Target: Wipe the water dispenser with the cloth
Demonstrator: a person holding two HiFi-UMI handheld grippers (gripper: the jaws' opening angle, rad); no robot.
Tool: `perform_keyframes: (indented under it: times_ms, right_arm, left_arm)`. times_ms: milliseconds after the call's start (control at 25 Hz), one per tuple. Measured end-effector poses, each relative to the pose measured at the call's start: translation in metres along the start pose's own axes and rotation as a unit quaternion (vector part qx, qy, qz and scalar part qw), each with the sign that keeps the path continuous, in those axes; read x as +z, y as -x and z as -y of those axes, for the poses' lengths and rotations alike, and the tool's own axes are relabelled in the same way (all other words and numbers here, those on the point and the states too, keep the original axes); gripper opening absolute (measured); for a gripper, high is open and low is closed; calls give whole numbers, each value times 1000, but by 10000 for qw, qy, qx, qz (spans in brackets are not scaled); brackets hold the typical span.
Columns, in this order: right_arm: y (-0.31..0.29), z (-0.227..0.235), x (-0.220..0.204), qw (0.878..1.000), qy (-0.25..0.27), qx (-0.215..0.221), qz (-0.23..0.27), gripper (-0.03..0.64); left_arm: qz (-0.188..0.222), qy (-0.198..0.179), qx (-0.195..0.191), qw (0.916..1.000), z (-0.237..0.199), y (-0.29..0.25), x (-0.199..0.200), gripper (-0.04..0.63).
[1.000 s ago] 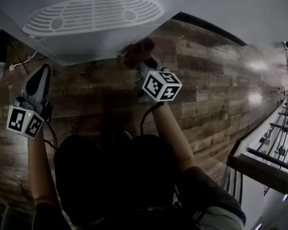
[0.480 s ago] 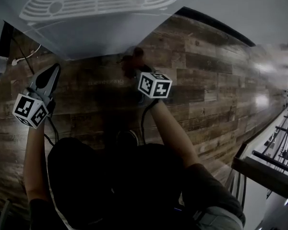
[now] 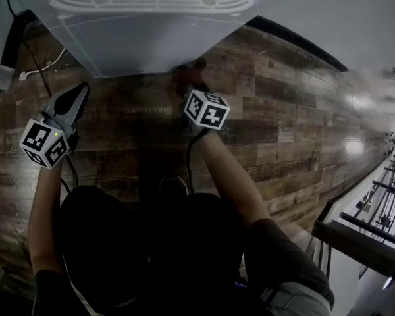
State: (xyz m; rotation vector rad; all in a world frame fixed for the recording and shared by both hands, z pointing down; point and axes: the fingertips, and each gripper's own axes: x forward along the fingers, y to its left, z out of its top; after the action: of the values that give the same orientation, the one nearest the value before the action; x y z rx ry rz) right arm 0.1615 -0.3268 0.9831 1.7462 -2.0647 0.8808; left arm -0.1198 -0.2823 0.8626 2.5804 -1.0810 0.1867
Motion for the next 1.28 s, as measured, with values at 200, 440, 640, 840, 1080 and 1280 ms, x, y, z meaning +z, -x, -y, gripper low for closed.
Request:
perform_keyframes:
  times_ms: [200, 440, 640, 840, 1080, 1280]
  right_arm:
    - [-14, -63, -21, 9973, 487, 510, -220, 61]
    - [-28, -164, -36, 9806, 1190, 1499, -435, 61]
    - [-37, -244, -53, 9459, 2245, 2270, -577, 61]
    - [-27, -292, -57, 9189, 2511, 2971, -658, 61]
    - [31, -211, -24, 9588, 1322, 2507, -189, 61]
    - [64, -74, 32, 9917, 936, 646, 592, 61]
  left_arm:
    - [6, 43, 10, 10000, -1, 15, -8, 17]
    - [206, 207, 222, 9993, -13, 34, -14, 17]
    - [113, 326, 349, 9988, -20, 48, -33, 17]
    - [97, 332, 385, 9987, -22, 52, -33, 17]
    - [155, 246, 238, 9993, -16, 44, -18, 17]
    - [219, 234, 167, 9993, -16, 32, -6, 17]
